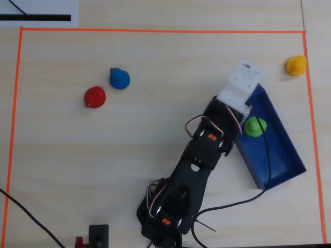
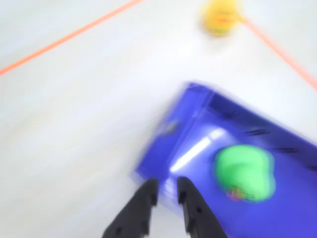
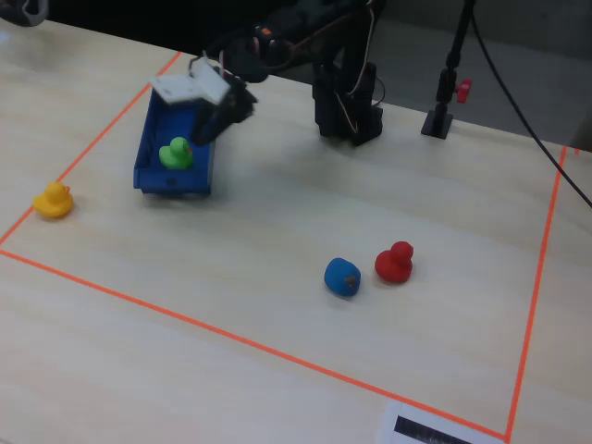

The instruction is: Grasp green duck and put it into box.

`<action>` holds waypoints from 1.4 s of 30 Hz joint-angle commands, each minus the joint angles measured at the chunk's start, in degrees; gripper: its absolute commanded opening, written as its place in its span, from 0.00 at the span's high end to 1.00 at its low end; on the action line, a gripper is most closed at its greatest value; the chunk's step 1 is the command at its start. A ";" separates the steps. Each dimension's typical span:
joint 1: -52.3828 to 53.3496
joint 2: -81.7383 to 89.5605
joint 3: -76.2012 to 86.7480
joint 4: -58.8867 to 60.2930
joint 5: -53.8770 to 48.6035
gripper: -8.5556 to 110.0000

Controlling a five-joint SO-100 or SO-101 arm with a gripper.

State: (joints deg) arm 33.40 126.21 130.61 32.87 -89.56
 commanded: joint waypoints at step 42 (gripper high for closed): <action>-33.22 63.54 47.64 44.30 -2.02 0.89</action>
State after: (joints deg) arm 0.35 190.02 177.98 75.94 -91.58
